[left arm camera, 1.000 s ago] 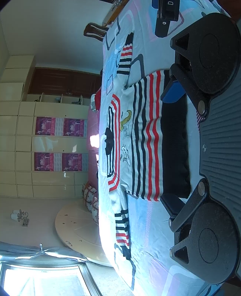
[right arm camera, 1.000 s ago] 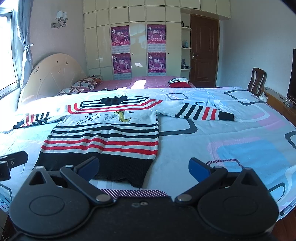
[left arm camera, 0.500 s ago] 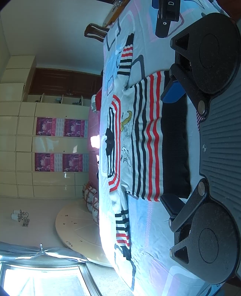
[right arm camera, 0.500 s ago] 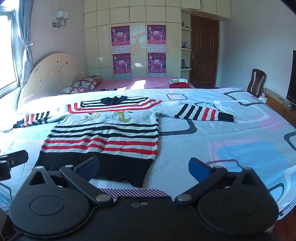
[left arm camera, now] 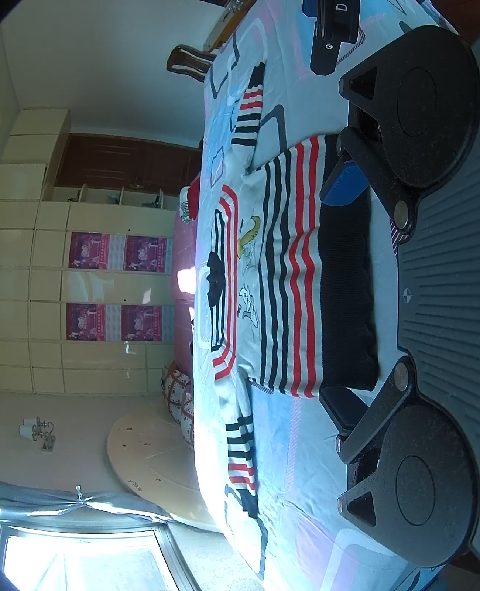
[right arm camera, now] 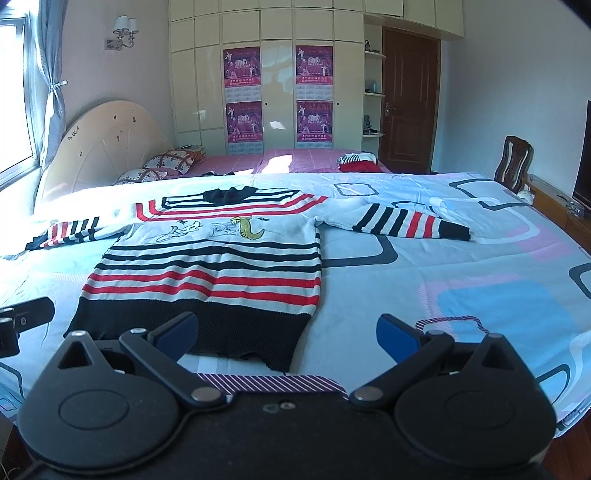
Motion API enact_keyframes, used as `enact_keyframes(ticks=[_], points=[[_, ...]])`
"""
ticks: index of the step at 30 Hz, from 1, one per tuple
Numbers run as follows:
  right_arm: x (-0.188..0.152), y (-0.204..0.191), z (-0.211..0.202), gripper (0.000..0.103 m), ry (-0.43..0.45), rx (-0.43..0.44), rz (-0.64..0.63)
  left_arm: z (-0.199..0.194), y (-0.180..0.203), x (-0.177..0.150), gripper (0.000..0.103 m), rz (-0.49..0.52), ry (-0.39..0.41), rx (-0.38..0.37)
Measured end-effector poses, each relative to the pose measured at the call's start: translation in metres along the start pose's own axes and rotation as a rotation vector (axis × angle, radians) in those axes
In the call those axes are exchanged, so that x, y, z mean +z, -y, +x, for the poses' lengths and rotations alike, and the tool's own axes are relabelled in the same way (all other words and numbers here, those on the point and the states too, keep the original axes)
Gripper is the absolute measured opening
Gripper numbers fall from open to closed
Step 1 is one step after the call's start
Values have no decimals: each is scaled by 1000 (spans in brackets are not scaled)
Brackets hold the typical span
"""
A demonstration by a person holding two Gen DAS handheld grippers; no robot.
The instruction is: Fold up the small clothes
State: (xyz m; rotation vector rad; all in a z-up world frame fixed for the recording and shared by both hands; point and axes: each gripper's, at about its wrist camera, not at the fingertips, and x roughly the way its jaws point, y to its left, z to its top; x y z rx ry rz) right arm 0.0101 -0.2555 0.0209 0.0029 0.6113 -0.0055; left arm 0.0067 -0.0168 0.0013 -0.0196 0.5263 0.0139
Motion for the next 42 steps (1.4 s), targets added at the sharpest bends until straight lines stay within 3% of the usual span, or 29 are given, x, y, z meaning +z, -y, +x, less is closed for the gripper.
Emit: enact_keyframes(ticks=[8, 14, 17, 18, 21, 24, 30, 39, 42], points=[[1, -1, 16, 103, -11, -4, 24, 22, -7, 1, 103, 18, -26, 13], [23, 12, 47, 103, 6, -14, 94, 62, -26, 25, 103, -34, -18, -22], [42, 31, 73, 97, 15, -15, 190, 95, -34, 44, 103, -30, -16, -62], [48, 39, 82, 91, 20, -25, 226, 107, -37, 52, 103, -31, -4, -64], [67, 66, 111, 75, 40, -59, 327, 147, -43, 76, 103, -32, 27, -96], [84, 105, 139, 68, 79, -105, 428, 190, -47, 101, 103, -61, 31, -121], [94, 183, 184, 59, 93, -211, 559, 266, -30, 127, 103, -89, -9, -73], [70, 329, 293, 42, 32, -164, 871, 328, 19, 122, 103, -160, -129, 95], [61, 358, 324, 44, 13, -138, 963, 344, 40, 119, 103, -139, -174, 121]])
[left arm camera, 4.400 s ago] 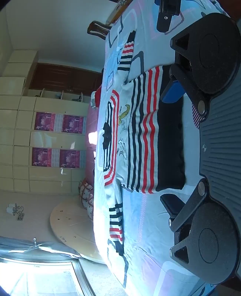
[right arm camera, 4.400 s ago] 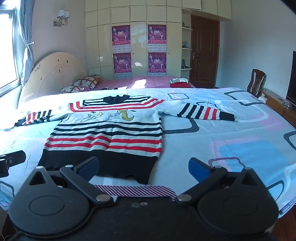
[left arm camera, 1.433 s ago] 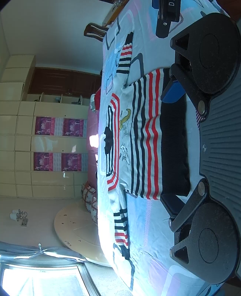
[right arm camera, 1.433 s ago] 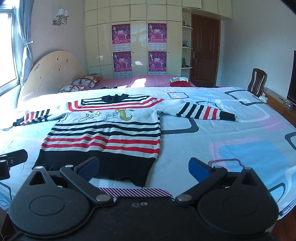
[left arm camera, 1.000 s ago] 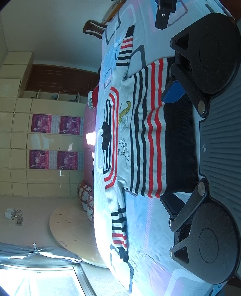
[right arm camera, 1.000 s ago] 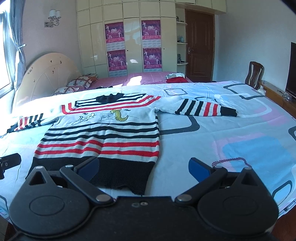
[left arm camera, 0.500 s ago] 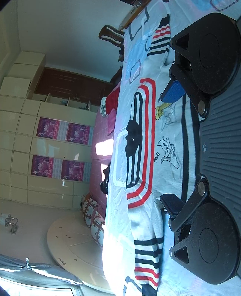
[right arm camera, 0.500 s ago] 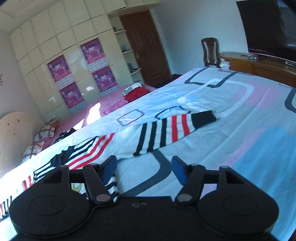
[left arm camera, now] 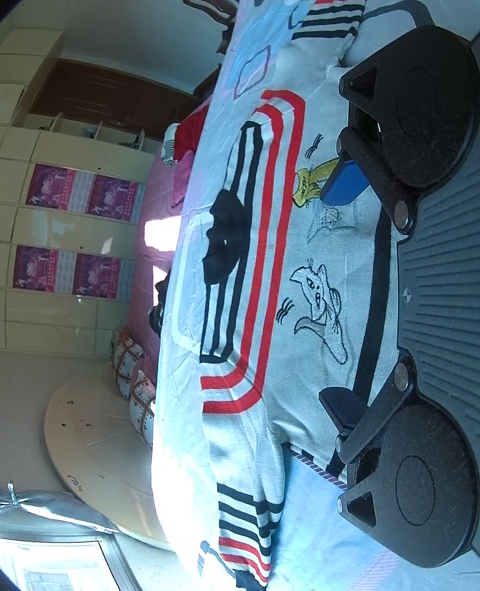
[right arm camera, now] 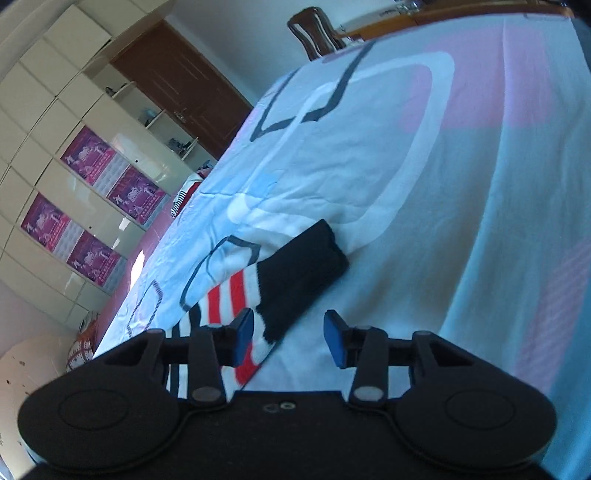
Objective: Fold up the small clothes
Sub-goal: 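Reach the right tool to a black sleeve cuff and grasp it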
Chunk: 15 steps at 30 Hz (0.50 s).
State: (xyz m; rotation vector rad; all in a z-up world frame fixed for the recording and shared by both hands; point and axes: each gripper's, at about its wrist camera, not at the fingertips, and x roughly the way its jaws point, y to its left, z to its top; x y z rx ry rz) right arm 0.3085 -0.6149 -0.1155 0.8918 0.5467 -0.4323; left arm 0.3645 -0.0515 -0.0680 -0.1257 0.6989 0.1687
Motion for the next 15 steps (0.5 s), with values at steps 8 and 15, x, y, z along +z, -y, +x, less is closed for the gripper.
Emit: enact_keyframes(ticks=[8, 15], points=[[8, -6, 35, 28, -5, 35, -57, 16, 33, 2, 103, 35, -45, 32], [12, -19, 39, 7, 17, -85, -203, 27, 15, 14, 103, 98, -32, 77]])
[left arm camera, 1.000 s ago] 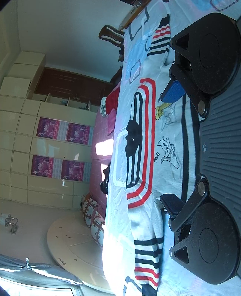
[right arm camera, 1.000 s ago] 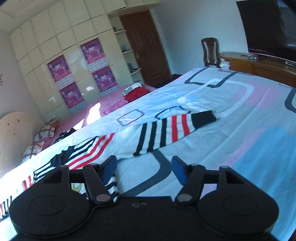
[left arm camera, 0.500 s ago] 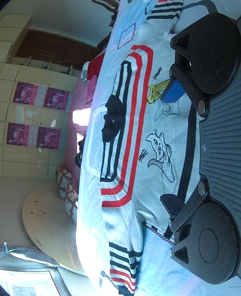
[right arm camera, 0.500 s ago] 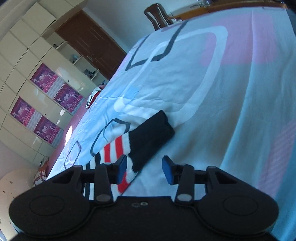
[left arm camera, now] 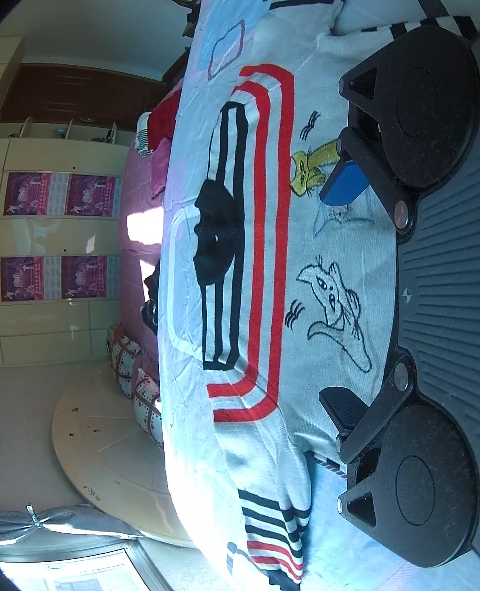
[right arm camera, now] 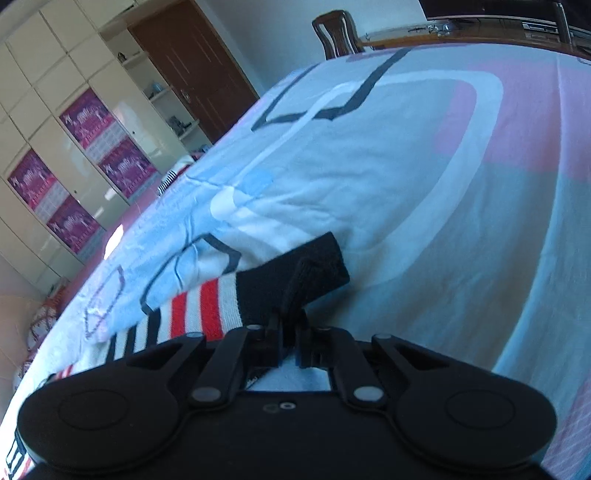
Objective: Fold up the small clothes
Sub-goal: 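Reach the right tool to a black sleeve cuff and grasp it, then carry the held cuff across the sweater body and open the right tool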
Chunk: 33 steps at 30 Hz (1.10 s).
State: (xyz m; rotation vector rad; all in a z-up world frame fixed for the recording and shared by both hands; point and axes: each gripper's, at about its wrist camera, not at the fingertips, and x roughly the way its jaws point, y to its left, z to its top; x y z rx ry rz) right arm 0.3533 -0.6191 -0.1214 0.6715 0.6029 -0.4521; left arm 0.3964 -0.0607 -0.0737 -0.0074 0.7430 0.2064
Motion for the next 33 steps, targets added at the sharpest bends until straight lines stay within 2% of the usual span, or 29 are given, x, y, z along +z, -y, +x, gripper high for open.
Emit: enact_keyframes(ticks=[2, 6, 12, 17, 20, 22, 23, 24, 25, 26, 27, 28, 29, 33], points=[[0, -18, -7, 7, 28, -22, -66, 6, -15, 0, 103, -3, -6, -1], [-4, -64, -31, 7, 104, 15, -165, 21, -50, 1, 103, 9, -8, -9], [-40, -179, -77, 7, 180, 148, -354, 31, -106, 3, 103, 14, 35, -14], [-107, -280, -83, 7, 120, 291, -506, 33, -154, 0, 103, -19, 44, -11], [-151, -326, -77, 7, 54, 355, -590, 35, -176, -4, 103, -43, 33, -10], [-181, -349, -65, 8, 9, 330, -665, 38, -185, -6, 103, -51, 14, -16], [-196, -357, -54, 9, -32, 289, -707, 40, -187, -8, 103, -54, 5, -22], [-206, -360, -42, 20, -95, 272, -721, 40, -189, -9, 103, -55, 1, -26], [-217, -362, -34, 25, -177, 293, -721, 40, -191, -9, 103, -57, 1, -37], [-227, -362, -39, 24, -198, 327, -713, 39, -190, -9, 103, -59, 4, -49], [-229, -359, -46, 31, -175, 344, -718, 37, -189, -9, 103, -65, 12, -66], [-232, -356, -62, 44, -123, 351, -735, 36, -184, -7, 103, -68, 21, -85], [-230, -350, -74, 48, -79, 347, -737, 36, -178, -6, 103, -67, 26, -99], [-205, -316, -95, 44, -30, 320, -675, 44, -135, 6, 103, -79, 31, -211]])
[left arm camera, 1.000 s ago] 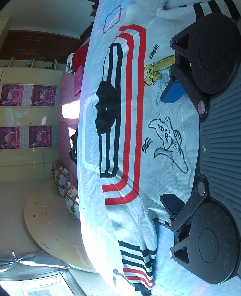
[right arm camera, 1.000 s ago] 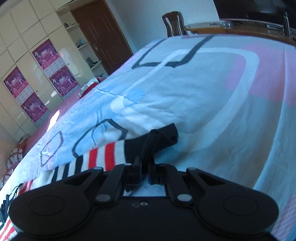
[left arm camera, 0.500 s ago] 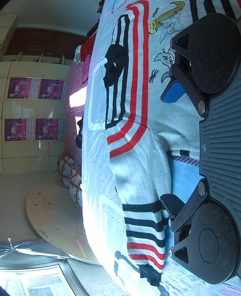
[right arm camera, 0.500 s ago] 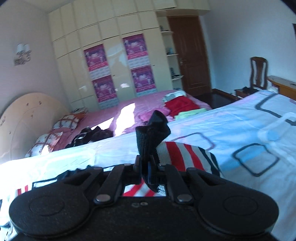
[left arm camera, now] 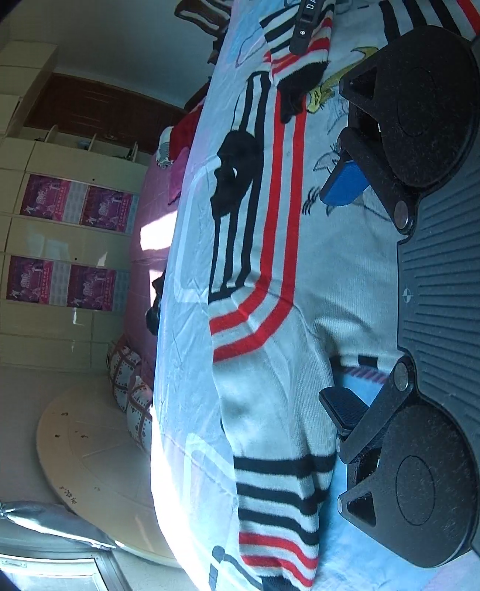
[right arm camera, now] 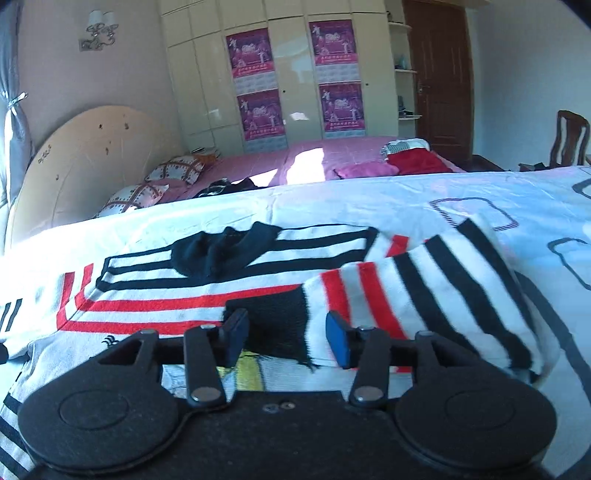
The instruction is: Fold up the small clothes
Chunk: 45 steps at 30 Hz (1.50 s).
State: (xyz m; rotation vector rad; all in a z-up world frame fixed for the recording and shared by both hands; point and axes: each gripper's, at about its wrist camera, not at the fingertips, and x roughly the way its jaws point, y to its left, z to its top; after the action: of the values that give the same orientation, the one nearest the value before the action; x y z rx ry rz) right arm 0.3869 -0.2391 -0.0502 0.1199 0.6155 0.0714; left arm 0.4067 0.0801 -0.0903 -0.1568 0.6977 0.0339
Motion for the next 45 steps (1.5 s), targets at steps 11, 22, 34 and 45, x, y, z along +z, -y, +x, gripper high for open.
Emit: enact_keyframes(ticks=[11, 22, 34, 45], points=[[-4, 90, -34, 43, 18, -140, 84, 98, 145, 0, 66, -191, -180, -434], [-3, 121, -39, 43, 32, -172, 139, 89, 139, 26, 5, -209, -27, -451], [-2, 94, -2, 41, -23, -118, 124, 74, 37, 9, 5, -187, 10, -262], [-14, 79, 21, 36, -121, -100, 54, 77, 17, -18, 5, -142, -28, -182]])
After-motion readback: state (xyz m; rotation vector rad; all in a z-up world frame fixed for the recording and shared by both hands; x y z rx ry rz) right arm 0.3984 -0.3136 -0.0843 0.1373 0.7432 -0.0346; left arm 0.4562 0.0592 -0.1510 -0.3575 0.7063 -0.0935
